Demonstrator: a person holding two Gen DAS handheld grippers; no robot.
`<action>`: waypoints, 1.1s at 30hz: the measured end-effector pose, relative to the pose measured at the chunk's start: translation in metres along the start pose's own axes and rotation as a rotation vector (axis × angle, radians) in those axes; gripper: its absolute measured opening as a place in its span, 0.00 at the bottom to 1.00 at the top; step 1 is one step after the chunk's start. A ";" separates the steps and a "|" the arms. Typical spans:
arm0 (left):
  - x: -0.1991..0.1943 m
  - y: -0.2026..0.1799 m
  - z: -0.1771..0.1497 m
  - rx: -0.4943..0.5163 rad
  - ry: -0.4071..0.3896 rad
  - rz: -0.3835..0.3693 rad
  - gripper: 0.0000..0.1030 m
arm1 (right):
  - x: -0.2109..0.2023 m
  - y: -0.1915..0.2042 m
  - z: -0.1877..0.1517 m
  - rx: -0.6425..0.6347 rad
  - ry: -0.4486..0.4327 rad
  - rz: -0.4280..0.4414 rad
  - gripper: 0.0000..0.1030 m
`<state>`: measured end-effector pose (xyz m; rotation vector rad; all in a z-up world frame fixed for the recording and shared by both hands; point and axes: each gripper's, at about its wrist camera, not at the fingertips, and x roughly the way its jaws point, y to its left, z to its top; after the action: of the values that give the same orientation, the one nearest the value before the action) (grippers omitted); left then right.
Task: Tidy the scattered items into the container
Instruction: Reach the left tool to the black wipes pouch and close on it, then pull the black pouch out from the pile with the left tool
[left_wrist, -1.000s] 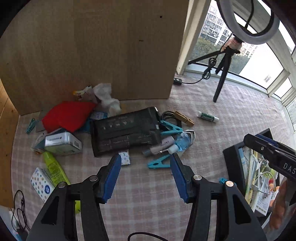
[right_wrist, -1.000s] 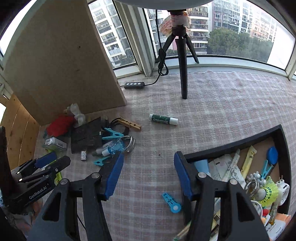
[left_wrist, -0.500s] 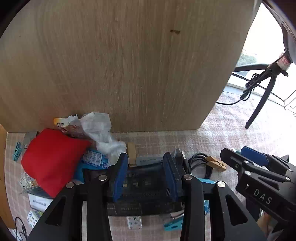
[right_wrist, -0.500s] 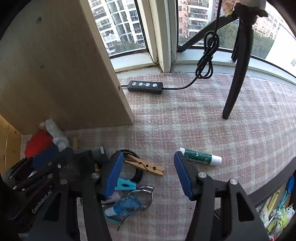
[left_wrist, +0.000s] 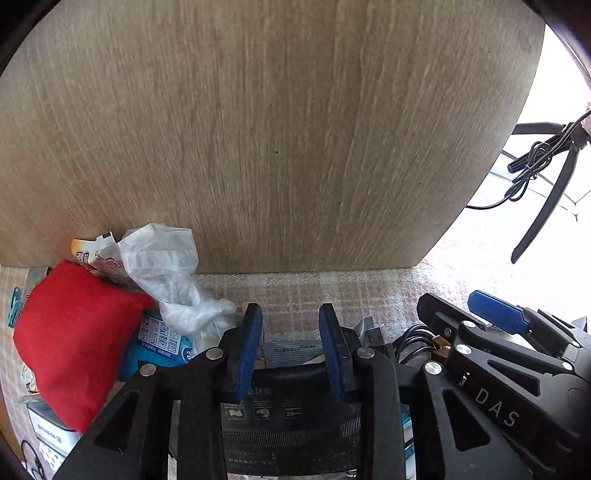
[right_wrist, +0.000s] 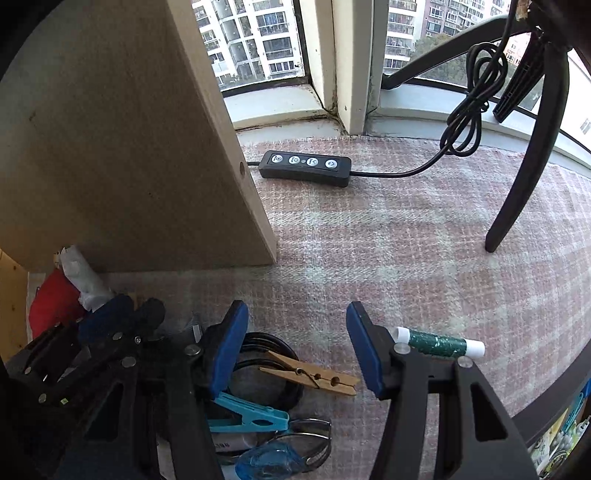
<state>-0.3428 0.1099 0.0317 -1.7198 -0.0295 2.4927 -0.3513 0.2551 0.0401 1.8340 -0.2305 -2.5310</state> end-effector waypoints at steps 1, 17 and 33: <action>0.000 0.000 0.000 0.004 -0.004 0.007 0.28 | 0.000 0.000 0.001 -0.004 0.001 -0.003 0.53; -0.001 -0.021 -0.022 0.095 -0.014 0.040 0.28 | 0.011 0.027 -0.023 -0.132 0.034 -0.056 0.54; -0.043 -0.037 -0.171 0.251 0.055 -0.022 0.26 | -0.029 0.031 -0.161 -0.207 0.066 -0.030 0.53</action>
<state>-0.1653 0.1340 0.0141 -1.6719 0.2555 2.3165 -0.1924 0.2087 0.0228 1.8489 0.0584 -2.4026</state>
